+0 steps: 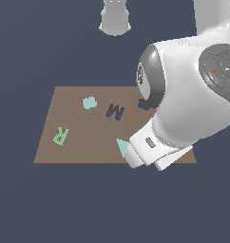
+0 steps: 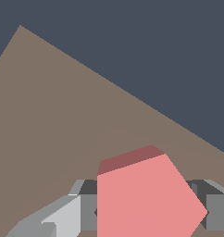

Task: Insert a designated object into the corresponding slot on a board.

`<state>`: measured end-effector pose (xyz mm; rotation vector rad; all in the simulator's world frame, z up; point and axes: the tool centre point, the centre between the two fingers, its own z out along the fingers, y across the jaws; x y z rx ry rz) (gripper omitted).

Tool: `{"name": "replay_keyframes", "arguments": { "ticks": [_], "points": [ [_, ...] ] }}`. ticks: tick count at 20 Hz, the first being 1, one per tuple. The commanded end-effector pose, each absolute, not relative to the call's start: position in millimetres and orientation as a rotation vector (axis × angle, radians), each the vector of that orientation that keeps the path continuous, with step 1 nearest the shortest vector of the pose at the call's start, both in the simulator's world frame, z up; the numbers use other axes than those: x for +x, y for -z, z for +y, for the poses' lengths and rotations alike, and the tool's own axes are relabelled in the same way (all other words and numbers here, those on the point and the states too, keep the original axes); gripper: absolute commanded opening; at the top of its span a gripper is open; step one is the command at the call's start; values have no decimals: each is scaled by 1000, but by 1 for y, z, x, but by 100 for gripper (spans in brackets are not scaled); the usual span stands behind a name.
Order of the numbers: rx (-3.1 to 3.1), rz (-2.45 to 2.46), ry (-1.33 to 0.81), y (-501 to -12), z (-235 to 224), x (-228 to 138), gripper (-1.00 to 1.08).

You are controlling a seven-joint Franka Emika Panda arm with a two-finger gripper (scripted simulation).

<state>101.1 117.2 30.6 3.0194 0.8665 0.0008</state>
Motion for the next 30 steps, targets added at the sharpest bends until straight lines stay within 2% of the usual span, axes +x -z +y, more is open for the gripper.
{"name": "replay_keyframes", "arguments": {
  "ticks": [1,16,30],
  "points": [
    [3020,867,0,-30,117,101,-100],
    [3078,626,0,-32,103,84,-100],
    [3140,-96,0,-35,81,25,-100]
  ]
}}
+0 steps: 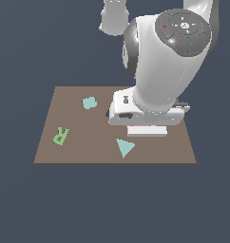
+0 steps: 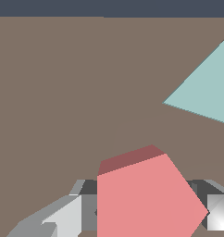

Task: Insert a designated object into the corresponding slot on a board.

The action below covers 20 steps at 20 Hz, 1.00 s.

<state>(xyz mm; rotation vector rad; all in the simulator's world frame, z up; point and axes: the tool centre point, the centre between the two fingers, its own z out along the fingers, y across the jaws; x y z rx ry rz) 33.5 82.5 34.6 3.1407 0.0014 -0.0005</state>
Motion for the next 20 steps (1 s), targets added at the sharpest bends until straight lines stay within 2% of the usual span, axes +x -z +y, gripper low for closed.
{"name": "replay_keyframes", "arguments": {
  "ticks": [1,11,20],
  "points": [
    [3137,-161,0,-36,81,19,-100],
    [3053,-741,0,-38,88,-31,-100],
    [2958,-1057,1,-40,101,-57,-100]
  ]
}}
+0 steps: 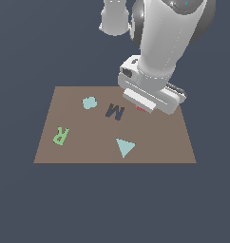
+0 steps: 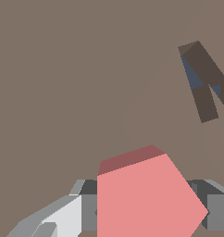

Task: Insert a designated object into the corresponding slot on a board.

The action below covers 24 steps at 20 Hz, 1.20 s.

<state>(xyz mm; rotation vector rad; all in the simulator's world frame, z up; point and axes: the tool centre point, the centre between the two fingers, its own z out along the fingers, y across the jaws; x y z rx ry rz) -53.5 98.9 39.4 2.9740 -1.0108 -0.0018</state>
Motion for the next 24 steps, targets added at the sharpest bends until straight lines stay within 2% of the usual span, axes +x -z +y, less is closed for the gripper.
{"name": "replay_keyframes", "arguments": {
  "ticks": [1,23,24],
  "points": [
    [2950,-1081,1,-40,102,-59,-100],
    [2897,-1215,2,-30,112,-68,-100],
    [2897,-1215,2,-30,112,-68,100]
  ]
}}
